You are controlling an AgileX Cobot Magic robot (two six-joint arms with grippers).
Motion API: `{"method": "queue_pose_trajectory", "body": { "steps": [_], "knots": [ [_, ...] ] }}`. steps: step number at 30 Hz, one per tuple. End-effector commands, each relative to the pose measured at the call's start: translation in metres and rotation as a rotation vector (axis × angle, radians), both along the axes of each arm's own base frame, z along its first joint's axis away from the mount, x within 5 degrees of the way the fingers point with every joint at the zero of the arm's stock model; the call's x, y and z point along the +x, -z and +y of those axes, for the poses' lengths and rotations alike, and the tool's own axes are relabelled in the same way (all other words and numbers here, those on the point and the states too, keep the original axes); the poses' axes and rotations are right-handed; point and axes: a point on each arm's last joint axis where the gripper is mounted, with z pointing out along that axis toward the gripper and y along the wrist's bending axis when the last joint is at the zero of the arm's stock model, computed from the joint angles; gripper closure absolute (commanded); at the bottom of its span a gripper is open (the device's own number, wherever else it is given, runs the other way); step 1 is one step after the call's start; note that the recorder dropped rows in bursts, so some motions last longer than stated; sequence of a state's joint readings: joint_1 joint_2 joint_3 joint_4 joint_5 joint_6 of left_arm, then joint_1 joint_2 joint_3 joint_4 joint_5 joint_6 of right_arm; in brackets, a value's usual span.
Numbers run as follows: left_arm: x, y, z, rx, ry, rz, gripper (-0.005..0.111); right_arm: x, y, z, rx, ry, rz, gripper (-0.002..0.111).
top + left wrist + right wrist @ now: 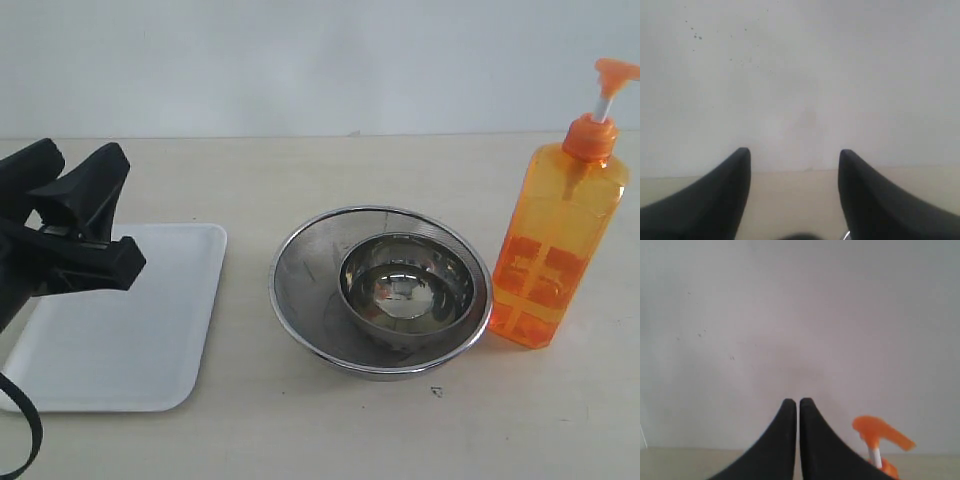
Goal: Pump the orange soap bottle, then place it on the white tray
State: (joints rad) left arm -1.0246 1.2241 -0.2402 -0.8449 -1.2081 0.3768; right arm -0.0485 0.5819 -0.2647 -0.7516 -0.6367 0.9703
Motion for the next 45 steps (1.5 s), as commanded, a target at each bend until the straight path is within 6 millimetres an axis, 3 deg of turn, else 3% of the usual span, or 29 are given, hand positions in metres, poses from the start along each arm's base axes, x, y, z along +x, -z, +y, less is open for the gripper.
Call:
{"method": "queue_pose_trajectory", "body": {
  "steps": [1, 7, 10, 11, 13, 20, 27, 31, 37, 40, 45],
  "knots": [
    [0.001, 0.001, 0.001, 0.008, 0.027, 0.006, 0.057, 0.02, 0.021, -0.001, -0.017, 0.008, 0.148, 0.108],
    [0.005, -0.001, 0.007, 0.002, -0.025, -0.013, 0.057, 0.031, 0.01, -0.001, -0.009, -0.01, 0.166, 0.108],
    [0.006, 0.001, 0.009, -0.005, -0.047, 0.017, 0.057, 0.031, 0.026, -0.003, -0.012, 0.022, 0.23, 0.108],
    [0.006, 0.005, 0.009, -0.002, -0.042, 0.057, 0.057, 0.027, 0.039, -0.004, 0.0, 0.029, 0.229, 0.108],
    [0.005, 0.015, 0.004, 0.026, 0.015, 0.16, 0.057, 0.023, 0.045, -0.001, 0.024, -0.006, 0.218, 0.108],
    [0.004, 0.019, 0.001, 0.043, 0.048, 0.208, 0.057, 0.023, 0.053, -0.001, -0.046, 0.004, 0.285, 0.108],
    [0.004, 0.019, 0.001, 0.043, 0.047, 0.207, 0.057, 0.023, 0.056, -0.003, 0.083, 0.011, 0.366, 0.108],
    [0.004, 0.019, 0.001, 0.043, 0.047, 0.207, 0.057, 0.023, 0.062, -0.003, 0.046, 0.02, 0.423, 0.108],
    [0.004, 0.019, 0.001, 0.043, 0.047, 0.207, 0.057, 0.022, 0.064, -0.003, -0.115, 0.032, 0.365, 0.108],
    [0.004, 0.019, 0.001, 0.042, 0.046, 0.205, 0.057, 0.019, 0.075, -0.009, -0.212, 0.107, 0.354, 0.108],
    [0.004, 0.019, 0.001, 0.042, 0.046, 0.205, 0.057, 0.008, 0.101, -0.018, -0.2, 0.217, 0.383, 0.108]
  ]
}}
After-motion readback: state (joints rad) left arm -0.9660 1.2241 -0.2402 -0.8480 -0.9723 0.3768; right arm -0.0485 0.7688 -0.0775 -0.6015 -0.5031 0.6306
